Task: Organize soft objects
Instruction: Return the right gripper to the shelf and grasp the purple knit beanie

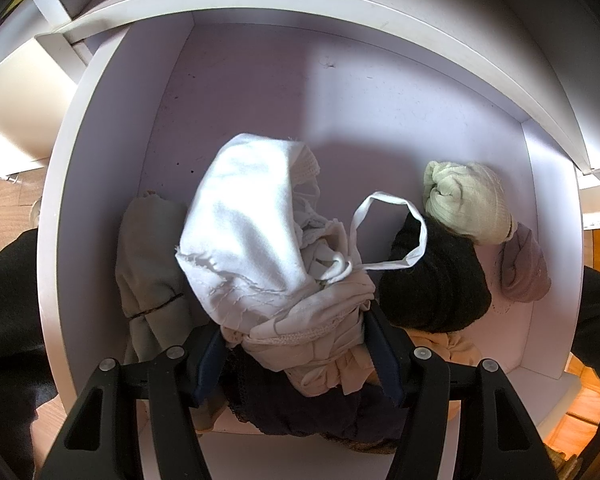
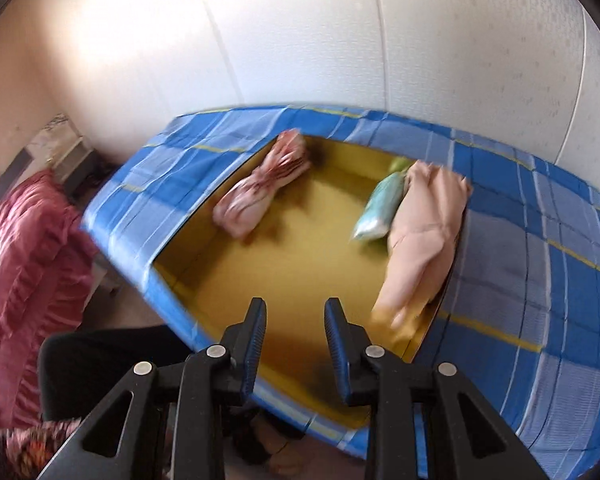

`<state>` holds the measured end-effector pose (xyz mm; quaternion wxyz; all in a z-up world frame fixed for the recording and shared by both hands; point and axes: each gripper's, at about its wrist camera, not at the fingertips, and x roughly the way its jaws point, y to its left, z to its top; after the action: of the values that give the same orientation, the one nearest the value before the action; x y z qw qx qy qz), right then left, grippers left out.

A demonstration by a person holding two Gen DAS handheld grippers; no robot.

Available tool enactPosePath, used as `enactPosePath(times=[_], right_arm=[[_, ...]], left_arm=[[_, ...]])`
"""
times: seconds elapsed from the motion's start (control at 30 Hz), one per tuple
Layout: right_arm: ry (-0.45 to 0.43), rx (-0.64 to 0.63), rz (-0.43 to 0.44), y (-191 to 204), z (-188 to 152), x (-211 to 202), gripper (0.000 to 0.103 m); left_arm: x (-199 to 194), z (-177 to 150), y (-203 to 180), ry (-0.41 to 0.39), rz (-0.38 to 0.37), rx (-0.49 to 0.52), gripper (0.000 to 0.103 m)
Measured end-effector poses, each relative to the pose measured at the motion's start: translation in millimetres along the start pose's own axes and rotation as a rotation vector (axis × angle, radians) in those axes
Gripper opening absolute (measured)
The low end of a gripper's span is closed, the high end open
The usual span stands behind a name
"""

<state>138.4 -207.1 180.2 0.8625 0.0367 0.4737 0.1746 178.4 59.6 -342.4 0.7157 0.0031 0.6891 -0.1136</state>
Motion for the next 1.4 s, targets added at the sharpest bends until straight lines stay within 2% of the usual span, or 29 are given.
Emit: enactPosePath(times=[0.17, 0.33, 0.4, 0.47, 0.5, 0.57, 0.67, 0.73, 0.8, 0.87, 1.03, 1.27, 1.4], right_arm=[[0.111, -0.122, 0.091, 25, -67, -1, 0.030], [0.289, -0.237, 0.079, 46, -135, 27, 0.030], [0.389, -0.236, 0.076, 46, -158, 47, 0.030], [0.517, -0.187, 0.041, 39, -183, 79, 0.030], [0.555, -0.157, 0.025, 34, -191, 91, 0.030], [0.650, -0.008, -0.005, 11, -209, 125, 0.030], [0.709, 0.208, -0.059, -24, -233, 161, 0.036], [0.755, 0.235, -0.139, -37, -247, 181, 0.037], [0.778, 0.282, -0.171, -47, -256, 195, 0.037], [0.749, 0.332, -0.193, -56, -257, 202, 0.038], [0.632, 0.257, -0.297, -60, -245, 207, 0.043], [0.622, 0.241, -0.321, -73, -248, 227, 0.043], [0.621, 0.221, -0.341, -78, -247, 236, 0.049]], left_arm=[[-2, 0, -1, 0.000, 0.005, 0.002, 0.064], [-2, 0, -2, 0.000, 0.006, 0.000, 0.064], [-2, 0, -2, 0.000, 0.007, 0.002, 0.064], [-3, 1, -2, 0.000, 0.008, 0.003, 0.064], [-3, 1, -2, 0.000, 0.008, 0.003, 0.064], [-3, 1, -2, 0.001, 0.009, 0.003, 0.064], [-2, 1, -3, 0.001, 0.006, -0.001, 0.064], [-2, 1, -2, 0.001, 0.006, 0.000, 0.064], [-2, 1, -2, 0.001, 0.005, -0.001, 0.064], [-2, 1, -2, 0.001, 0.004, 0.000, 0.064], [-1, 1, -1, 0.001, 0.003, -0.001, 0.064], [-3, -1, 0, -0.006, -0.002, 0.001, 0.062], [-5, -2, -1, -0.008, -0.004, 0.003, 0.062]])
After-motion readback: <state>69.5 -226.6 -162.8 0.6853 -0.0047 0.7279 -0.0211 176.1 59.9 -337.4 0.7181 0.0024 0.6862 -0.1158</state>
